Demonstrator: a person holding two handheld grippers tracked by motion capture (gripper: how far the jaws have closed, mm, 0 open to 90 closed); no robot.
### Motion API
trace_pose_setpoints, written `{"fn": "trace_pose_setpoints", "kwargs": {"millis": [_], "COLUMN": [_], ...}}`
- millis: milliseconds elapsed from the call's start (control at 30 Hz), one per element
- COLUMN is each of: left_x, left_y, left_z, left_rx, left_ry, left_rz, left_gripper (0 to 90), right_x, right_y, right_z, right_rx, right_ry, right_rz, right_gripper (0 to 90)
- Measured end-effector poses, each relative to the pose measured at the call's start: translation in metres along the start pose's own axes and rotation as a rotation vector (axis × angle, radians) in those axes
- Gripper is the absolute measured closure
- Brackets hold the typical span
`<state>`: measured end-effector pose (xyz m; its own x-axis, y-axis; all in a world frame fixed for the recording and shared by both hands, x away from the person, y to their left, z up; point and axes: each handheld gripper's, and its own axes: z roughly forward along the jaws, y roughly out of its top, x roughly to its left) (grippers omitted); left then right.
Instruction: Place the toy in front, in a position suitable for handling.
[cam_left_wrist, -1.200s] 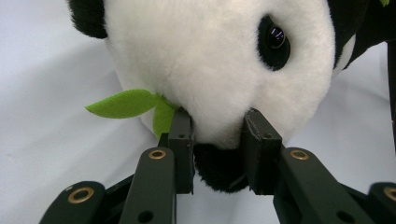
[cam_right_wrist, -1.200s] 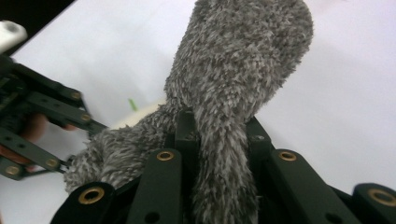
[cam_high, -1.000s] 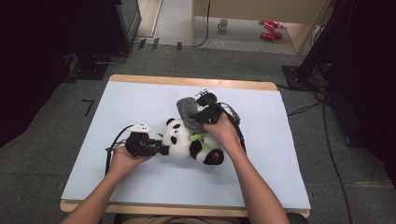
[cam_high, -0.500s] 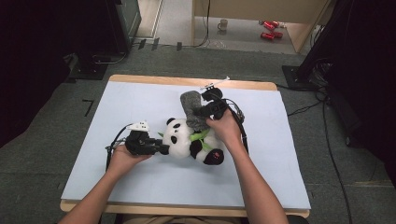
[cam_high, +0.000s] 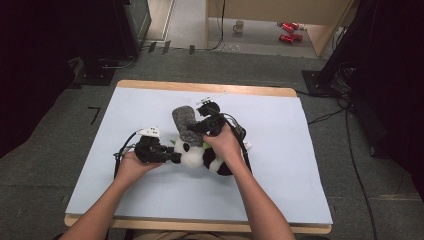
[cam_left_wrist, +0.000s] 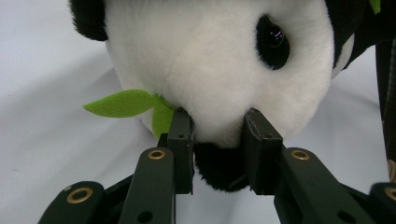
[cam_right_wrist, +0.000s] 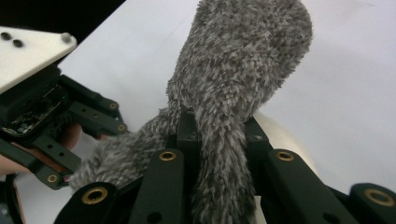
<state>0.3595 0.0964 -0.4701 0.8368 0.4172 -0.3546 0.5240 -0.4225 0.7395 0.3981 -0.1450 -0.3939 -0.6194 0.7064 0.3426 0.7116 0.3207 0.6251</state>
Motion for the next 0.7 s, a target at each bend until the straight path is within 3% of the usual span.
{"fn": "trace_pose_setpoints", "kwargs": {"millis": [100, 167, 300, 333, 500, 533, 567, 700], "left_x": [0.0, 0.001, 0.002, 0.002, 0.0, 0.001, 0.001, 0.0], "left_y": [0.0, 0.0, -0.001, -0.001, -0.001, -0.001, -0.001, -0.001], "left_z": [0.0, 0.001, 0.0, 0.0, 0.001, 0.001, 0.001, 0.001], "left_rx": [-0.001, -0.006, -0.004, -0.006, -0.012, -0.016, -0.016, -0.009], "left_ry": [0.0, -0.006, -0.007, -0.013, -0.007, -0.009, -0.009, -0.002], "left_rz": [-0.004, -0.008, -0.003, -0.004, 0.003, -0.006, -0.006, -0.012], "left_gripper": [68.1, 68.1, 68.1, 68.1, 68.1, 68.1, 68.1, 68.1], "right_x": [-0.004, -0.013, -0.022, -0.029, -0.035, -0.035, -0.035, -0.045], "right_y": [-0.002, -0.005, -0.007, -0.01, -0.015, -0.014, -0.014, -0.008], "right_z": [-0.002, -0.009, -0.017, -0.021, -0.029, -0.033, -0.033, -0.048], "right_rx": [-0.003, 0.0, 0.008, 0.027, 0.026, 0.025, 0.025, 0.005], "right_ry": [-0.025, -0.082, -0.137, -0.183, -0.18, -0.211, -0.211, -0.271], "right_rz": [-0.006, -0.005, 0.006, -0.001, 0.003, -0.017, -0.017, 0.008], "right_gripper": [75.5, 75.5, 75.5, 75.6, 75.6, 75.6, 75.6, 75.9]}}
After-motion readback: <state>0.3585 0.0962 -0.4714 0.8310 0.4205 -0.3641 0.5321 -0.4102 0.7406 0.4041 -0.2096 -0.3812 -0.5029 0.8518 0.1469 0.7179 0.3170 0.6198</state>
